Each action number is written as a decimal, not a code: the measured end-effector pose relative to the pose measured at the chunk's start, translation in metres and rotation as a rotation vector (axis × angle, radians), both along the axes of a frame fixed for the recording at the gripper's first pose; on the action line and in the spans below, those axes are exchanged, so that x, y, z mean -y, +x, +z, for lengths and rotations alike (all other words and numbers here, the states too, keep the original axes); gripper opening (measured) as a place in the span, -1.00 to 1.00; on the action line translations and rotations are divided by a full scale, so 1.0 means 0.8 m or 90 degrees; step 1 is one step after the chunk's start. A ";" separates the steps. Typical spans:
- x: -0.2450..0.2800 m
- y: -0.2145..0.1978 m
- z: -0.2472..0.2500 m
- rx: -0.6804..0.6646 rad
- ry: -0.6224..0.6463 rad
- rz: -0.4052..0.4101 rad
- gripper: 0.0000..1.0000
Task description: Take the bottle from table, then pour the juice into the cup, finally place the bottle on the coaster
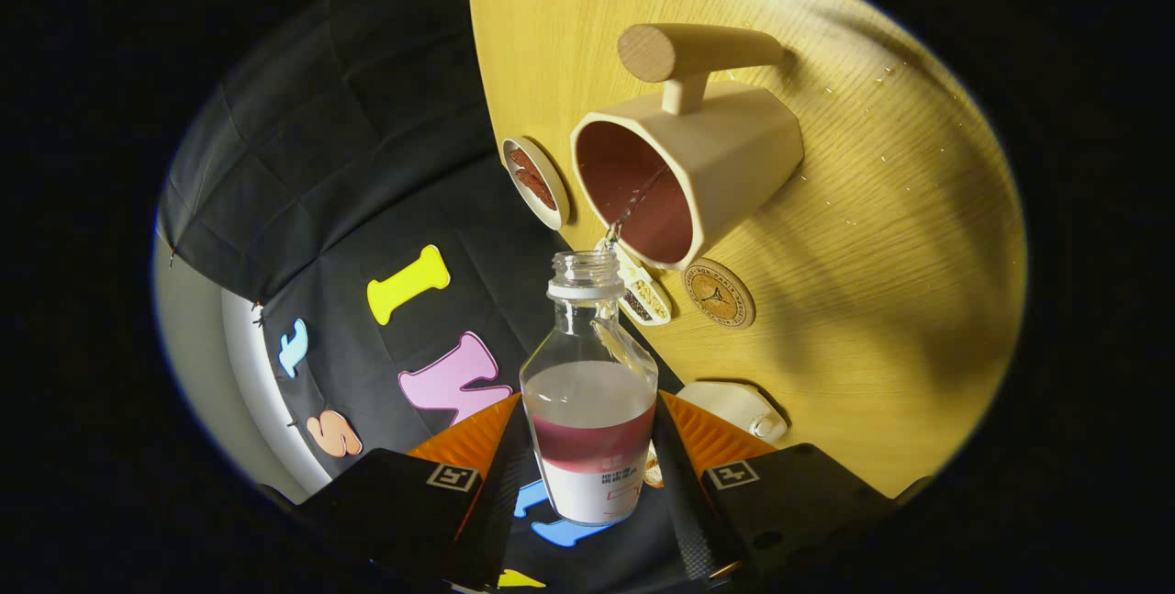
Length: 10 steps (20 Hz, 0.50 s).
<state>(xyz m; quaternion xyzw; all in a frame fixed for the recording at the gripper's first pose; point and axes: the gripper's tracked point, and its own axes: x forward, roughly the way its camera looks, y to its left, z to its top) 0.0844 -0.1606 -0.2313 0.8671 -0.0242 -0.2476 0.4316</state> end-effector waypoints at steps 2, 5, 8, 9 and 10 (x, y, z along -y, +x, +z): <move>0.003 0.001 -0.002 0.005 0.025 -0.004 0.49; 0.009 0.001 -0.003 0.009 0.039 -0.008 0.49; 0.009 0.000 0.000 0.009 0.069 -0.005 0.49; 0.008 -0.001 -0.001 0.006 0.082 -0.003 0.49; 0.009 -0.001 -0.002 0.004 0.094 -0.004 0.49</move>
